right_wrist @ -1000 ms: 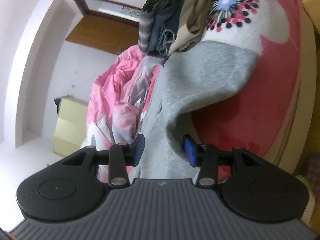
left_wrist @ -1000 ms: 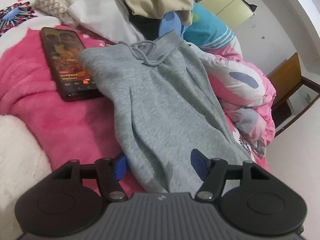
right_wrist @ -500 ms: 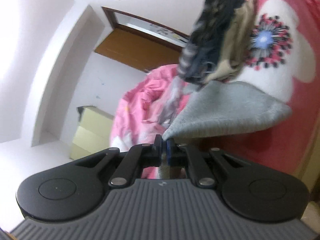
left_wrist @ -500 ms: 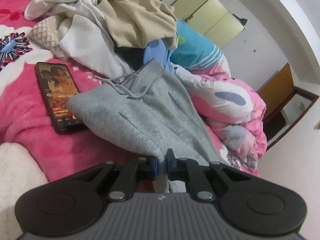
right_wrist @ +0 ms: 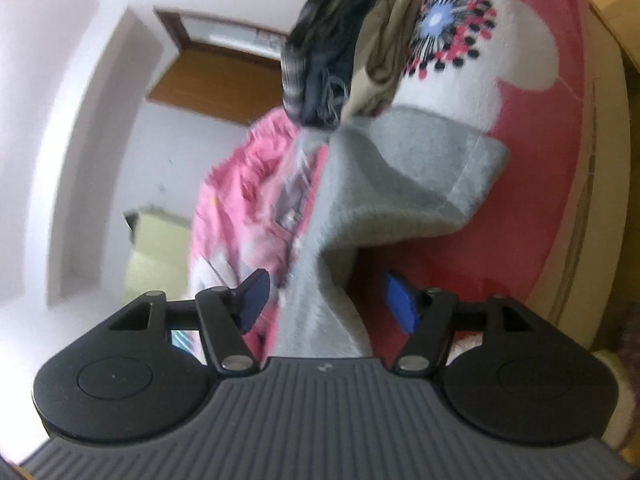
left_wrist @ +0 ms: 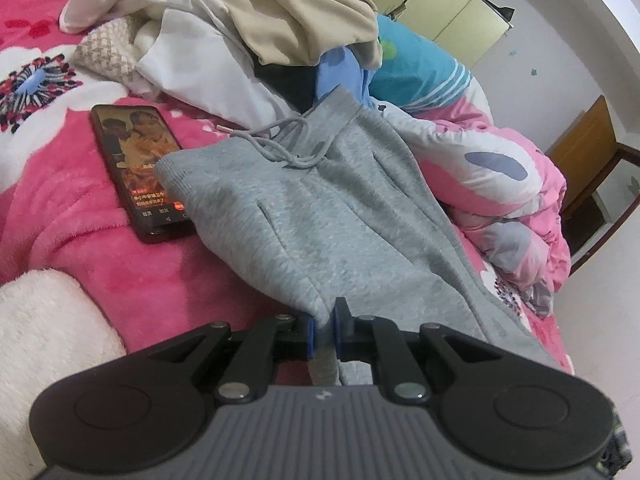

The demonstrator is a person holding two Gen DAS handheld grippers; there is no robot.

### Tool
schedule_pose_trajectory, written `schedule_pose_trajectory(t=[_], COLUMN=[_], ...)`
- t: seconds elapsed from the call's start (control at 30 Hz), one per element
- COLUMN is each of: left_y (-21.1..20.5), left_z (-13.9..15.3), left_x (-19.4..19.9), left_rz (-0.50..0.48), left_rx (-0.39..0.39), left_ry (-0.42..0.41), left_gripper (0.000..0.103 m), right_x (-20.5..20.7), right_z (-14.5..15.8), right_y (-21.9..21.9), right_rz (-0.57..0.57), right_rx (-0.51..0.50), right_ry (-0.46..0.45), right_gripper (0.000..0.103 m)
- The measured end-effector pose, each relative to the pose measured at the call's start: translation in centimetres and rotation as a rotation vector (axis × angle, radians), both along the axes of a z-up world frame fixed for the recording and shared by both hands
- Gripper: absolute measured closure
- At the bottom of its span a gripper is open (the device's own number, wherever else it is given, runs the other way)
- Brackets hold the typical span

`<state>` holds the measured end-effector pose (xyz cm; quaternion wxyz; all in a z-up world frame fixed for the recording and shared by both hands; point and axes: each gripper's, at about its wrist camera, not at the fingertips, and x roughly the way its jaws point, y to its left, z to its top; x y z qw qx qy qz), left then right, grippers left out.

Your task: Fold clothes

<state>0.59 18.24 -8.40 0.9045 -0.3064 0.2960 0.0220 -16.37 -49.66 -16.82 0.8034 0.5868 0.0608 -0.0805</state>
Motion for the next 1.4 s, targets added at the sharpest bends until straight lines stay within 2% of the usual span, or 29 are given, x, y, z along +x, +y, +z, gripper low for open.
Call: schedule_pose_trajectory(t=[0.03,0.07,0.1,0.2,0.33,0.57,0.77,0.9,1.03,1.1,1.17,1.2,1.23,1.3,1.33,1.4], left_y=[-0.2,-0.4,-0.7,-1.3,-2.2,-3.5,-4.4,-5.6,-7.0,-7.6,-7.3,-6.9,-6.6,-6.0,-5.7,-5.2], left_z=[0.0,0.1,0.2,1.3,3.4,6.4,8.4,8.6,7.4,5.8,3.9,3.2,3.0,3.3,3.9,5.0], left_x=[0.0,0.0,-0.1,-0.8,-0.9,2.6,10.1,18.1,27.8,32.7,35.7,36.4,36.3,35.4,34.6,33.1], left_rz=[0.002,0.005,0.009,0.033,0.042,0.044,-0.013,-0.086,-0.174,-0.232,-0.235,-0.228,-0.233,-0.247,-0.25,-0.258], left_rx=[0.015,0.034,0.055,0.109,0.183,0.258,0.313,0.414,0.482,0.484,0.437,0.397,0.361,0.315,0.309,0.295], left_ry=[-0.001,-0.004,-0.007,-0.048,-0.122,-0.224,-0.273,-0.224,-0.114,-0.023,0.04,0.056,0.046,0.008,-0.016,-0.064], left_gripper=[0.093,0.093,0.093,0.093,0.093,0.093,0.093,0.093,0.091,0.079,0.07,0.064,0.062,0.044,0.04,0.035], right_x=[0.7,1.6,2.4,2.8,3.4,7.8,14.4,21.9,31.4,36.6,40.1,41.4,42.8,45.6,46.1,44.9], right_z=[0.1,0.2,0.3,1.1,3.6,8.5,12.6,14.9,15.3,13.9,11.3,10.0,8.6,6.0,5.4,6.2], right_y=[0.2,0.5,0.8,1.0,0.7,0.4,0.1,-0.5,-1.0,-1.1,-1.1,-1.1,-1.1,-1.1,-1.1,-1.0], right_rz=[0.018,0.038,0.056,0.037,0.016,0.018,0.01,0.05,0.091,0.113,0.169,0.2,0.231,0.293,0.307,0.297], right_rx=[-0.025,-0.05,-0.07,-0.088,-0.139,-0.274,-0.399,-0.461,-0.5,-0.497,-0.469,-0.454,-0.438,-0.406,-0.399,-0.411], right_ry=[0.019,0.031,0.041,-0.001,-0.052,-0.059,-0.058,-0.036,0.039,0.123,0.244,0.309,0.373,0.501,0.531,0.502], right_gripper=[0.043,0.061,0.102,0.1,0.1,0.1,0.1,0.1,0.1,0.096,0.093,0.085,0.081,0.077,0.076,0.059])
